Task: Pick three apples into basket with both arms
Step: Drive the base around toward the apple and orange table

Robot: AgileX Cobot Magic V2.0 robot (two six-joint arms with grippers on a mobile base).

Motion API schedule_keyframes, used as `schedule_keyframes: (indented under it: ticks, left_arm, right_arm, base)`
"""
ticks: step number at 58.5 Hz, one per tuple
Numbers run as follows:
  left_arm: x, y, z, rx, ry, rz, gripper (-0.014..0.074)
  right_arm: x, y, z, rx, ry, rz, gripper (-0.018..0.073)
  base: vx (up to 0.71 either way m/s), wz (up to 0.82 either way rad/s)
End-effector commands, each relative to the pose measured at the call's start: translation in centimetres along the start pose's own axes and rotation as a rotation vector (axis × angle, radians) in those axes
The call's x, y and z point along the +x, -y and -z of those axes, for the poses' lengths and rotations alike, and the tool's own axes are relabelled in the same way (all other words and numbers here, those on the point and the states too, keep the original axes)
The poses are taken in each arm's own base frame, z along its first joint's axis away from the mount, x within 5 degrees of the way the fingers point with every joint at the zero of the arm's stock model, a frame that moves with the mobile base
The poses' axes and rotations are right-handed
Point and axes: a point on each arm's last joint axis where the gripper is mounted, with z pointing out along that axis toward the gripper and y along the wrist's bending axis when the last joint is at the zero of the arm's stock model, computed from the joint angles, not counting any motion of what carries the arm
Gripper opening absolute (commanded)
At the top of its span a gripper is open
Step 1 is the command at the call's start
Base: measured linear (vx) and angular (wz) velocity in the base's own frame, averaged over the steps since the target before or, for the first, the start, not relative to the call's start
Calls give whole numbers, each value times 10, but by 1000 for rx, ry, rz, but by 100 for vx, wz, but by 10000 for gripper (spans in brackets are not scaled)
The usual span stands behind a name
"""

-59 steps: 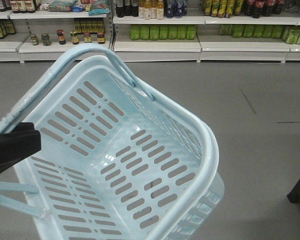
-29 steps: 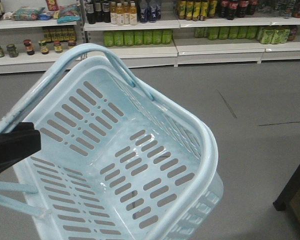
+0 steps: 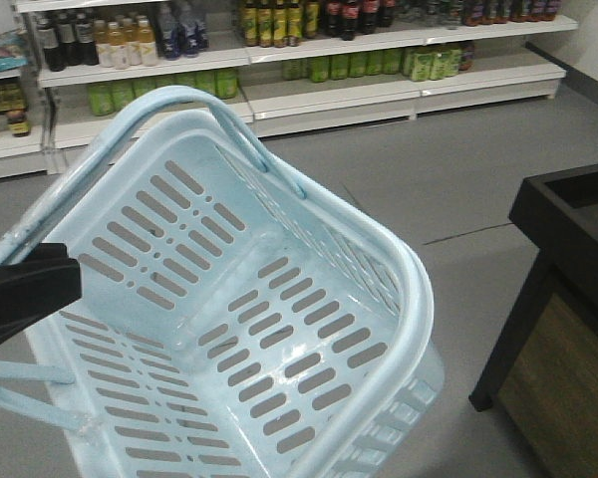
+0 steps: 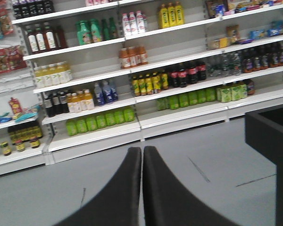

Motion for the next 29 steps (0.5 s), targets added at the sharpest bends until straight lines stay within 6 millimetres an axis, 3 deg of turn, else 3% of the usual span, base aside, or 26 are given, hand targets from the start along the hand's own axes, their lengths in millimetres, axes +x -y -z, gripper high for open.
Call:
schedule_keyframes:
  ticks: [1,29]
  left_arm:
    - [-16,0,5,-17,111,36,-6]
    - [-16,0,5,-17,111,36,-6]
  right_arm:
    - [-4,0,1,-1,74,7,-5]
    - [-4,0,1,-1,74,7,-5]
  base:
    - [19,-54]
    - [16,-55]
